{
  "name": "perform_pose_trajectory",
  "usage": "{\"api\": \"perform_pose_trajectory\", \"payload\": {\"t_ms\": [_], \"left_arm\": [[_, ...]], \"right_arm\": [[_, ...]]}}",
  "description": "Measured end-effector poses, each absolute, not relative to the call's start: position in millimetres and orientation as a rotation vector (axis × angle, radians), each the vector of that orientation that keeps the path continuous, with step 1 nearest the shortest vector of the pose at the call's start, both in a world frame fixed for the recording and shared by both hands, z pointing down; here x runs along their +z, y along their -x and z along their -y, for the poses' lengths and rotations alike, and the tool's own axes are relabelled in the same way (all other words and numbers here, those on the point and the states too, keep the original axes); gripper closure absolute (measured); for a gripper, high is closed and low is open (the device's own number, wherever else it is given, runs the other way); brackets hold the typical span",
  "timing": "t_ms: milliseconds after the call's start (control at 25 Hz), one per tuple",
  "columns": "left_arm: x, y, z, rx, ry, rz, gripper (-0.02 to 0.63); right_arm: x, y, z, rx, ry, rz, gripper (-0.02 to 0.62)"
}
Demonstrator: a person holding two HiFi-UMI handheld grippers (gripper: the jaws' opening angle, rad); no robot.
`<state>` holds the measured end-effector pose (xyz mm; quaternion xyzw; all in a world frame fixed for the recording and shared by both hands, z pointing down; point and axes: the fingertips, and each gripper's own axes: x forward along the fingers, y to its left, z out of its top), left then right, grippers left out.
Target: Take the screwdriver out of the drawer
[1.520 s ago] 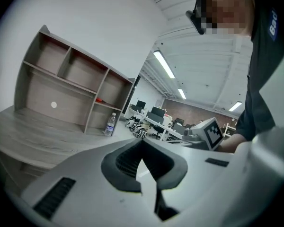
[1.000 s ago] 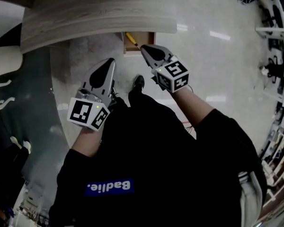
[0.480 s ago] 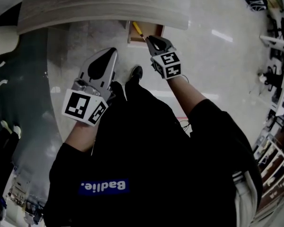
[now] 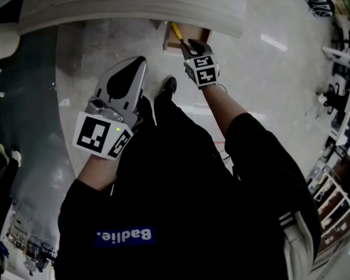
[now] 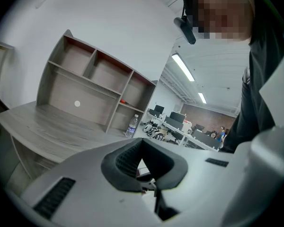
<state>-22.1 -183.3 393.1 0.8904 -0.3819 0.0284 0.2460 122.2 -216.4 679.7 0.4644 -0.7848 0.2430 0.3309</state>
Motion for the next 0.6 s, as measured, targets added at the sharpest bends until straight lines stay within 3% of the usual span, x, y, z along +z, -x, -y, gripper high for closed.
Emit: {"api": "perform_pose_trajectory", "payload": {"t_ms": [600], "left_arm": [[411.4,57.7,199.9,0.083,-2.373,1.114,0.609]], "right_arm": [[758.6,-111.4,243.2,0.613,-1.147,1.892,0.459]]}}
